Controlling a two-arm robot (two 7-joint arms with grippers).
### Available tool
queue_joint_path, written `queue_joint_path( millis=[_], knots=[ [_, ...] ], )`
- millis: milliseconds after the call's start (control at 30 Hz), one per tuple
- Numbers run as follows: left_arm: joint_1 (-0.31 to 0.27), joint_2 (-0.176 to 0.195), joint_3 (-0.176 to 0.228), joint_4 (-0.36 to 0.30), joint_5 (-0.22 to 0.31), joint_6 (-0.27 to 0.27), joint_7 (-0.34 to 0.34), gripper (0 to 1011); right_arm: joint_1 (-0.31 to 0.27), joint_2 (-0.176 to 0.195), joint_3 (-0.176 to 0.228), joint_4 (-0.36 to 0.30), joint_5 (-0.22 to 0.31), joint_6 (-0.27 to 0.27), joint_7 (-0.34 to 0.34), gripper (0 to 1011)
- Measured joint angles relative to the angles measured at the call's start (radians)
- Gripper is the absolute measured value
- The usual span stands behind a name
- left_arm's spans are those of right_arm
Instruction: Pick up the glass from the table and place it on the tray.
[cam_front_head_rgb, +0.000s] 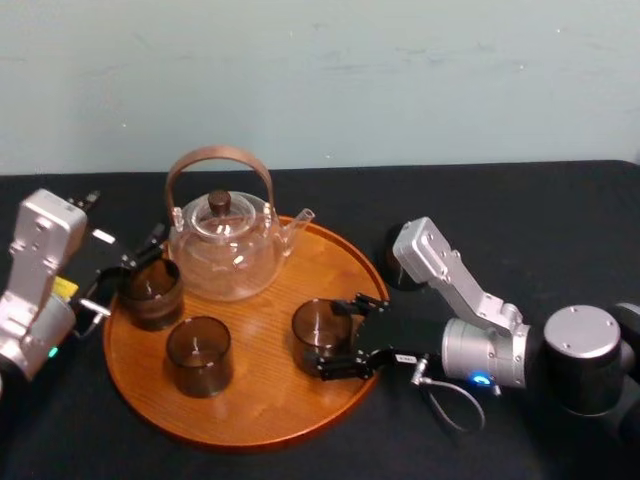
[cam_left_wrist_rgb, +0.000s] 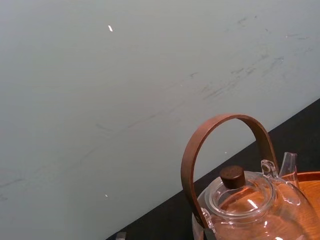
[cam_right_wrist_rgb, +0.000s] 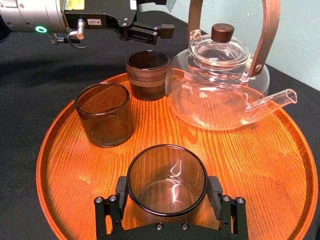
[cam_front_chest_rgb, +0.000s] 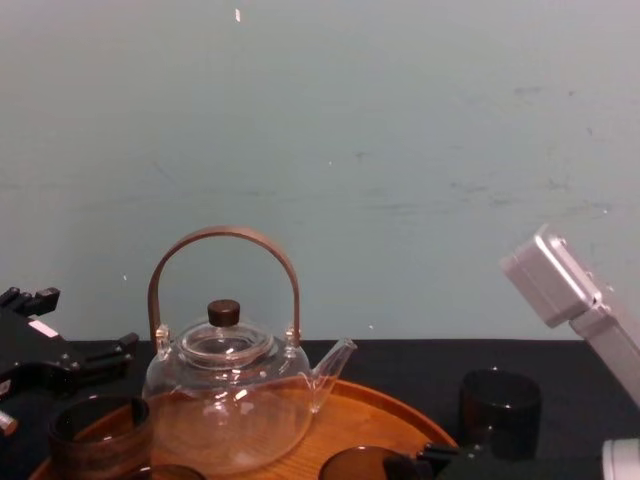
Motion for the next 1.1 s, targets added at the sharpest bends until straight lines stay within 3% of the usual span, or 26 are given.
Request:
queue_joint_path(
  millis=[667, 1100],
  knots=[
    [0.0, 0.0, 0.0, 0.0, 0.0, 0.0, 0.0, 1001, 0.001, 0.001, 0.002, -0.002, 0.007, -0.001, 0.007, 1002],
    [0.0, 0.0, 0.0, 0.0, 0.0, 0.0, 0.0, 1001, -0.044, 0.077, 0.023, -0.082, 0.049, -0.005, 0.052, 1002]
  ],
)
